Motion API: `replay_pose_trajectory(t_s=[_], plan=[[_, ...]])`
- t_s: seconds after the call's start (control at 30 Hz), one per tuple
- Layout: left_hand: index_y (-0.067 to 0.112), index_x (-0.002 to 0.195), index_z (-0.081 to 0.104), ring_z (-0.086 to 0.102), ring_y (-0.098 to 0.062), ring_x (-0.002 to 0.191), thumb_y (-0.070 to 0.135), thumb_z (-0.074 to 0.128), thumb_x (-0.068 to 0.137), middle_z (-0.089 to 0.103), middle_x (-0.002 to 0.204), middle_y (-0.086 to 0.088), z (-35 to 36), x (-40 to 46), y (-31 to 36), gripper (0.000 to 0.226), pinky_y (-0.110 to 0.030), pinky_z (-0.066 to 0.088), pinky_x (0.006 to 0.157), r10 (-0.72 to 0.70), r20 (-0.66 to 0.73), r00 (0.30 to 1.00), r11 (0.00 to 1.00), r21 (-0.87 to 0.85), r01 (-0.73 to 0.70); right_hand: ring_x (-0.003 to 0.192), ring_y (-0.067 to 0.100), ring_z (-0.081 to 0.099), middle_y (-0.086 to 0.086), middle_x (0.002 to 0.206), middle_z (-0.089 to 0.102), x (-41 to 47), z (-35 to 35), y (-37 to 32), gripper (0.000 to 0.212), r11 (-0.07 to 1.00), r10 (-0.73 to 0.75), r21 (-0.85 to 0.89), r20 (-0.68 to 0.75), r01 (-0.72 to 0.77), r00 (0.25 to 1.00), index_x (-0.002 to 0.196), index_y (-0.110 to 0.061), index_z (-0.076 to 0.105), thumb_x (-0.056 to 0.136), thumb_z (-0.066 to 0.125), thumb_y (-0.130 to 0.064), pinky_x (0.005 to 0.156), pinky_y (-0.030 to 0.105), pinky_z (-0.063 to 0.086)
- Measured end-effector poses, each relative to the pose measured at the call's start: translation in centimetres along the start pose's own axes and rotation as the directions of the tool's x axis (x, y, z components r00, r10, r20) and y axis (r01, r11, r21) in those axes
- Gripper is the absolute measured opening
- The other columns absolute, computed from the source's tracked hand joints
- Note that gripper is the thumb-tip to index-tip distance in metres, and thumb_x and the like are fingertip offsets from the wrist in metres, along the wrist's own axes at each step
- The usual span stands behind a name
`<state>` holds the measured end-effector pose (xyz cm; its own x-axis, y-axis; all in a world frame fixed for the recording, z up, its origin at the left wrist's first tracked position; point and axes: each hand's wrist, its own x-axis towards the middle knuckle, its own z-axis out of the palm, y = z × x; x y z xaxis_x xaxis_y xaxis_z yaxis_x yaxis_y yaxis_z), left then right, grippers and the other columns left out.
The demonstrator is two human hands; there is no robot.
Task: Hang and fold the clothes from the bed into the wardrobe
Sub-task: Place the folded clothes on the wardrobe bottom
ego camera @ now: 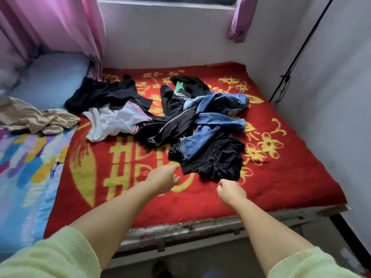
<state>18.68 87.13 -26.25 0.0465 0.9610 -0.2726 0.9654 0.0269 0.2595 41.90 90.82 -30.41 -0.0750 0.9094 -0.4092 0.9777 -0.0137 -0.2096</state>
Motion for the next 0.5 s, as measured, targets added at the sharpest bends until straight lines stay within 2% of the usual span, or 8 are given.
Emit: replay_pose_trajectory(t_s=[0.23,0.4,0.5], plan=[[0.019,0.140,0.037,0.057,-0.023,0.107,0.037,0.044,0.097,0.056,0.123,-0.004,2.8,5.9,1.1,0.047,-0.037,0.052,0.079,0.096,0.154,0.983,0.995,0.010,-0.098,0.100,0.026,0.059,0.006,0.115,0.062,5.1,0.6,1.5,0.030,0.996,0.086,0.021,0.072,-0.088,0.994,0.112,-0.017,0.058,0.095,0.035,-0.024,0.077,0.032,0.046],[0.020,0.139,0.037,0.056,-0.023,0.111,0.035,0.044,0.097,0.054,0.126,-0.003,4.7,11.0,1.8,0.046,-0.033,0.048,0.074,0.054,0.204,0.978,0.998,0.010,-0.058,0.098,0.026,0.059,0.006,0.113,0.062,9.7,1.1,3.7,0.029,0.995,0.091,0.018,0.153,-0.095,0.984,0.111,-0.017,0.058,0.095,0.035,-0.023,0.072,0.030,0.043],[0.021,0.138,0.039,0.055,-0.025,0.113,0.035,0.046,0.096,0.054,0.127,-0.003,6.8,14.8,3.2,0.045,-0.039,0.050,0.083,0.011,0.260,0.966,1.000,-0.024,-0.005,0.096,0.026,0.060,0.005,0.111,0.063,13.4,1.5,5.7,0.030,0.997,0.078,0.000,0.224,-0.080,0.972,0.113,-0.018,0.058,0.095,0.034,-0.023,0.070,0.029,0.042]])
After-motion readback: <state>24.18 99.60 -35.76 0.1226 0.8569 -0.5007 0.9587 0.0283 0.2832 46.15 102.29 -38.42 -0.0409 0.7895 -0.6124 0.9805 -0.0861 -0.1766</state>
